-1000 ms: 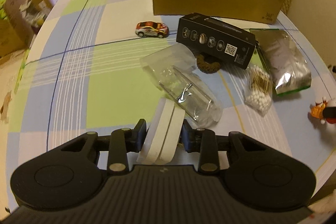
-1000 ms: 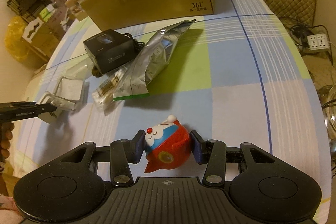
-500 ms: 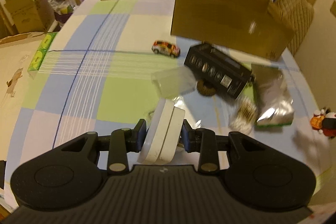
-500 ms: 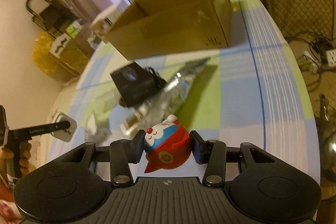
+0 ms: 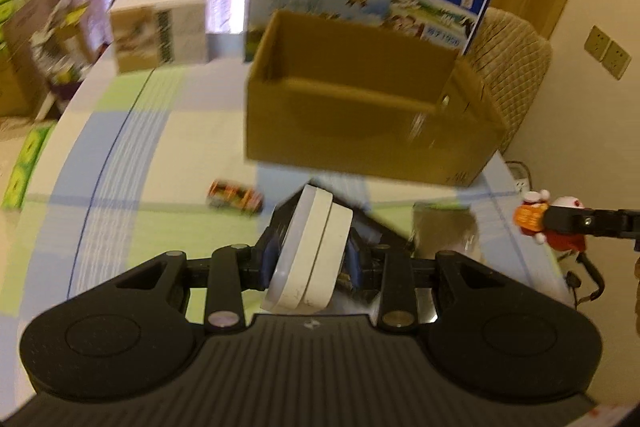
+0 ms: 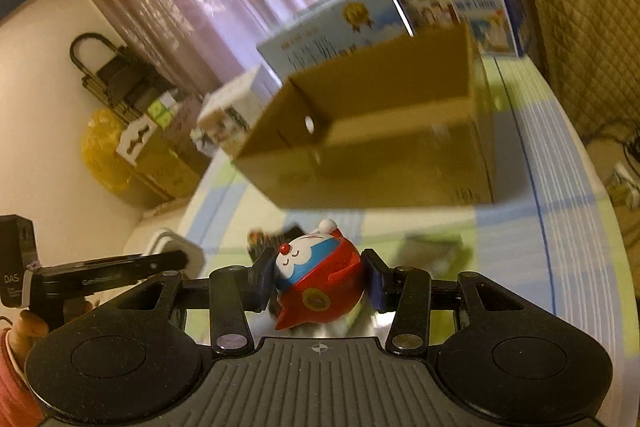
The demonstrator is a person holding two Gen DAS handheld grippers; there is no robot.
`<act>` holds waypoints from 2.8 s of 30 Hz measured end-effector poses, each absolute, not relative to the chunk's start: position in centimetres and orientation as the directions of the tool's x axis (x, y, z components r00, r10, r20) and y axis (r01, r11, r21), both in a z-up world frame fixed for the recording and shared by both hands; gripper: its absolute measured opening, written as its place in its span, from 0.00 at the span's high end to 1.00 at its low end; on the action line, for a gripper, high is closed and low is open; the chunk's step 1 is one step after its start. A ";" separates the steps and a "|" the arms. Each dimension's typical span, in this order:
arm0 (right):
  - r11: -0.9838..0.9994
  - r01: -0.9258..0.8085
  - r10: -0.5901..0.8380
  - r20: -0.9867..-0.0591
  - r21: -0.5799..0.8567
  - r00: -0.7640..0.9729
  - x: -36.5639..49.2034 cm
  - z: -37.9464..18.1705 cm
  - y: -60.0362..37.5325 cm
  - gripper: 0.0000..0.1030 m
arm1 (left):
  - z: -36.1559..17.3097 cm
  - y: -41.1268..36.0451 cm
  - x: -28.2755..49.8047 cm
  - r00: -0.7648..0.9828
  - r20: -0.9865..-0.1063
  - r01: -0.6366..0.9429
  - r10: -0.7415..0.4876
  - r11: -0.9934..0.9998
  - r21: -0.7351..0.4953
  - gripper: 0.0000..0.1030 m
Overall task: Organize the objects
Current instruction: 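Carry the Doraemon figure and white container over the cardboard box with both tools, then lower and release the Doraemon figure and white container into the box with both tools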
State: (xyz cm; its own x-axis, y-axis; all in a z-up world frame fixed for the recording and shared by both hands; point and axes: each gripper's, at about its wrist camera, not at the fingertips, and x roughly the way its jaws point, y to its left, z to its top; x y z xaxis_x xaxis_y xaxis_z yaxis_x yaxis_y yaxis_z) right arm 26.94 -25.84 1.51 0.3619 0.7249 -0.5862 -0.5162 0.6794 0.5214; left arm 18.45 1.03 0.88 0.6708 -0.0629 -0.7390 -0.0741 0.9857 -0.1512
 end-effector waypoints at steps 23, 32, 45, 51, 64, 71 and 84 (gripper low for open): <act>0.821 -0.452 0.559 -0.653 0.349 0.511 42.1 0.1 -17.4 0.59 | 1.6 -0.2 40.5 0.661 -0.735 -0.003 -0.150 0.979 -0.202 0.70; 0.848 -0.420 0.507 -0.731 0.324 0.458 45.2 -3.9 -16.0 0.59 | -1.7 -1.3 45.4 0.560 -0.812 -0.011 -0.162 0.979 -0.203 0.70; 0.870 -0.403 0.453 -0.782 0.284 0.427 46.5 -6.1 -15.6 0.59 | -5.9 -1.8 47.8 0.452 -0.877 -0.024 -0.163 0.980 -0.195 0.70; 0.870 -0.404 0.452 -0.785 0.283 0.424 46.5 -6.1 -15.5 0.59 | -6.1 -2.0 48.3 0.437 -0.882 -0.015 -0.178 0.979 -0.206 0.67; 0.866 -0.412 0.455 -0.786 0.283 0.418 46.7 -6.0 -15.3 0.59 | -5.6 -1.2 48.2 0.464 -0.874 0.003 -0.145 0.987 -0.162 0.38; 0.852 -0.428 0.488 -0.755 0.303 0.437 46.3 -5.8 -14.9 0.55 | -5.5 -0.7 47.8 0.467 -0.874 0.003 -0.130 0.989 -0.146 0.36; 0.856 -0.433 0.489 -0.716 0.283 0.498 45.6 -4.1 -15.4 0.31 | -4.2 0.1 46.7 0.503 -0.855 0.014 -0.125 0.991 -0.136 0.17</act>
